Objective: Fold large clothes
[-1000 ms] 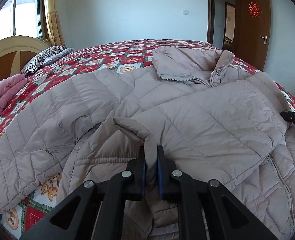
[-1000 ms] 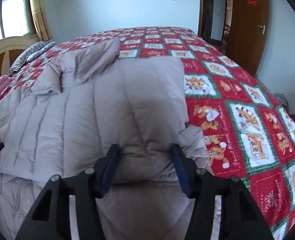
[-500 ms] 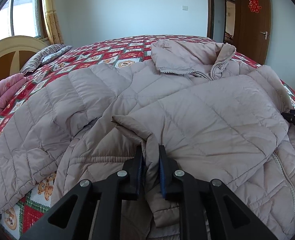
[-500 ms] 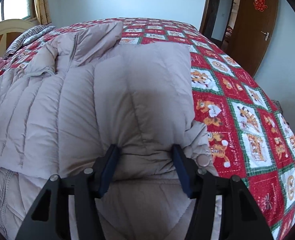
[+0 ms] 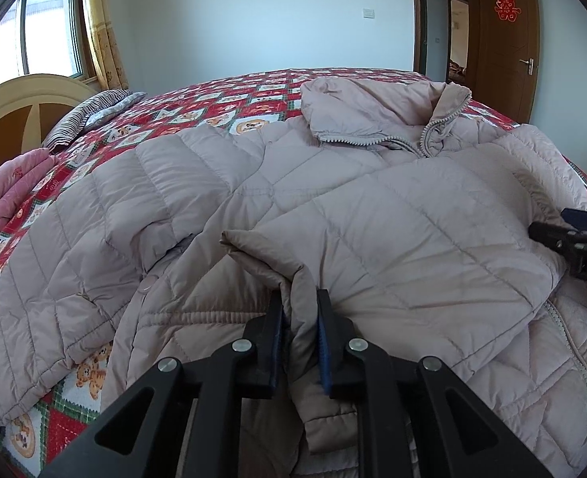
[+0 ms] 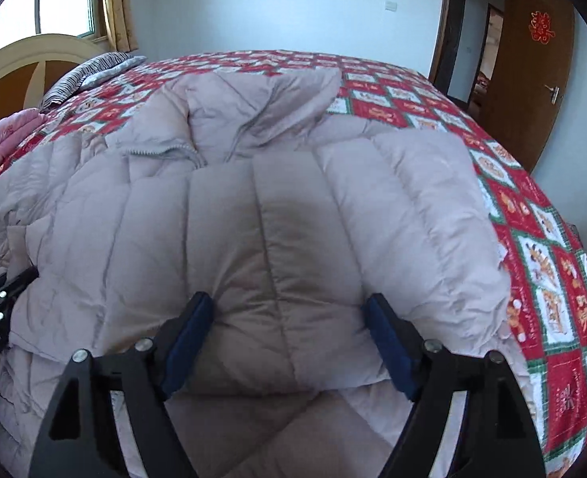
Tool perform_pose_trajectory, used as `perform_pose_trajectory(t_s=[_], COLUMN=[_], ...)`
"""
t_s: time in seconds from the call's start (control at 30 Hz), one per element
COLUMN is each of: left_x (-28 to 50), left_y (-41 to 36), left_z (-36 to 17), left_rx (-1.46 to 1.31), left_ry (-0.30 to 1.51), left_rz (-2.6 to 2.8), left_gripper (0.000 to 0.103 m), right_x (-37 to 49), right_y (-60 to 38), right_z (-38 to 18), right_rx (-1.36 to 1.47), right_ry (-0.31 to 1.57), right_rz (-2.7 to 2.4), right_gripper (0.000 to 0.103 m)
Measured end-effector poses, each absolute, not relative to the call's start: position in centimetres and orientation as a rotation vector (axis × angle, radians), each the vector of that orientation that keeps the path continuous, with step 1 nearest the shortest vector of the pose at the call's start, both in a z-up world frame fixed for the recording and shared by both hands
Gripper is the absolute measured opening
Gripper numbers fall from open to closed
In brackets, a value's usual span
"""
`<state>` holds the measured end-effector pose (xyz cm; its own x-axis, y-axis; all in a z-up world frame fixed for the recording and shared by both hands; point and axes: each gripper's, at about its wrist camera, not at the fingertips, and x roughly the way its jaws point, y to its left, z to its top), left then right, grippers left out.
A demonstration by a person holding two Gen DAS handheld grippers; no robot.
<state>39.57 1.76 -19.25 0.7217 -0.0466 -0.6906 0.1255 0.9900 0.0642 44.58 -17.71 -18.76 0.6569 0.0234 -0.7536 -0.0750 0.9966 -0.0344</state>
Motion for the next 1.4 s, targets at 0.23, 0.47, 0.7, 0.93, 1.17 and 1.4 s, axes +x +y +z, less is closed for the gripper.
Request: perform_pose_trajectory(t_s=[0.23, 0.47, 0.7, 0.93, 1.17, 1.4], left_x=[39.6, 39.6, 38.7, 35.6, 31.5, 25.8], left_y=[1.7, 1.8, 4.5, 9.0, 17.7, 29.3], left_z=[-19.3, -19.2, -17.4, -14.1, -13.3, -13.8], left_rx=[0.108, 0.115, 0.013, 0.022, 0.082, 0.018], left_ry=[0.759, 0.759, 0.741, 0.685, 0.671, 0.704], left_rz=[-0.094, -0.070, 0.001, 0.056, 0.263, 0.531], left_gripper=[0.018, 0.032, 0.078, 0.079, 0.079, 0.079], right_x=[44.5, 44.9, 44.8, 44.9, 44.8, 41.8], right_y=[-17.3, -17.0, -17.1, -17.0, -16.7, -14.2], right_z=[-19.9, -20.2, -20.4, -20.5, -20.4, -15.8], right_rx=[-0.097, -0.127, -0.116, -0.123, -0.139, -0.127], right_ry=[0.874, 0.882, 0.878, 0.878, 0.879, 0.759], right_rz=[0.040, 0.016, 0.011, 0.005, -0.002, 0.083], right_gripper=[0.089, 0.091, 0.093, 0.094, 0.094, 0.094])
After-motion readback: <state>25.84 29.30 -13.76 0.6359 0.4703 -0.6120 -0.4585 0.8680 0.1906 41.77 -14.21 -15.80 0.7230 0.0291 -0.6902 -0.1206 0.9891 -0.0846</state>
